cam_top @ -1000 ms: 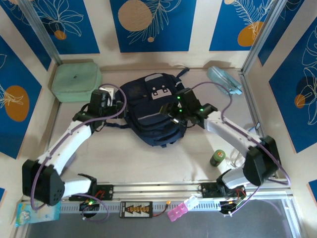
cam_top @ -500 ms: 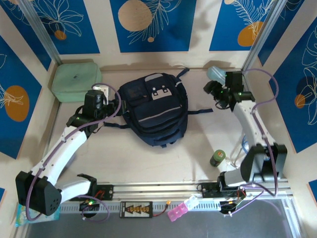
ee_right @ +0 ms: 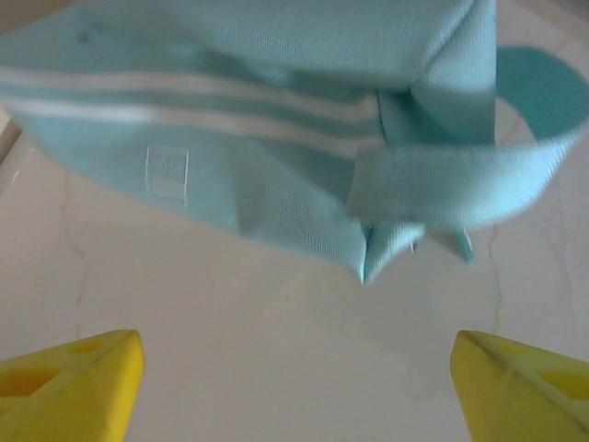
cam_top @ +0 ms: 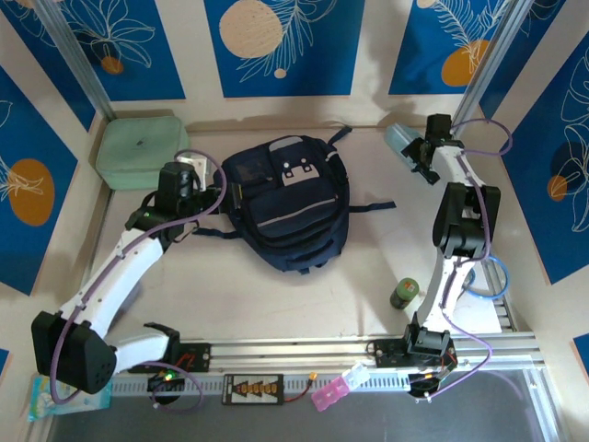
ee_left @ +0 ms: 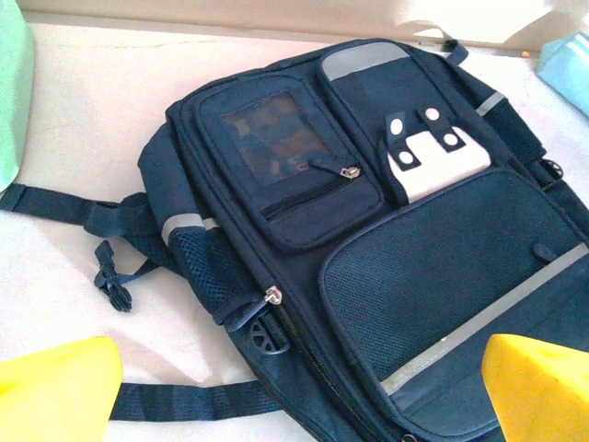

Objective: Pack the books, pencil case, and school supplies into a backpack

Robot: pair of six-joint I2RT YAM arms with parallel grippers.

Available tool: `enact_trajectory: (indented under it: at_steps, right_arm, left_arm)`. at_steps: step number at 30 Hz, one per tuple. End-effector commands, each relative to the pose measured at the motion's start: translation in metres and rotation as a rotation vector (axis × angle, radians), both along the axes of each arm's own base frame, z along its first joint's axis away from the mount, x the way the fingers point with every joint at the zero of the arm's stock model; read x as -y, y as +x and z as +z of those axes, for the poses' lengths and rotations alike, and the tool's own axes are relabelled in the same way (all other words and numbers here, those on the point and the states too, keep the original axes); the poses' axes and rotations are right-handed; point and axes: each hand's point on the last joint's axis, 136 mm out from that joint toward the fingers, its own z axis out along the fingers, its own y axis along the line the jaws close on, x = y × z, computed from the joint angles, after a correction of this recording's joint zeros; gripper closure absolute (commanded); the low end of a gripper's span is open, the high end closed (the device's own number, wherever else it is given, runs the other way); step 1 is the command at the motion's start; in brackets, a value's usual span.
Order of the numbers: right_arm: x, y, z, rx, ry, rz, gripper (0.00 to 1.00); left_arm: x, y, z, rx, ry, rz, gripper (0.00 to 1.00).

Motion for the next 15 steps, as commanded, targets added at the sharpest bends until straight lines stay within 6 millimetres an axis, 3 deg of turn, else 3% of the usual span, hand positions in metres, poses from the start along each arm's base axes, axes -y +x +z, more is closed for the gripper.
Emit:
enact_trajectory:
  at_steps: [1, 10, 15]
  right_arm:
    - [0.027, 0.015, 0.004, 0.015, -0.06, -0.103, 0.13]
    - [0.058, 0.023, -0.026, -0.033, -0.045, -0.257, 0.14]
    - [0.061, 0.028, -0.044, -0.069, 0.025, -0.273, 0.18]
  left_arm:
    - [0.003, 0.0, 0.008, -0.01, -0.024, -0.007, 0.0]
    - [-0.001, 0.0, 0.005, -0.032, 0.021, -0.008, 0.0]
    - [0.001, 0.003, -0.001, -0.049, 0.023, -0.013, 0.0]
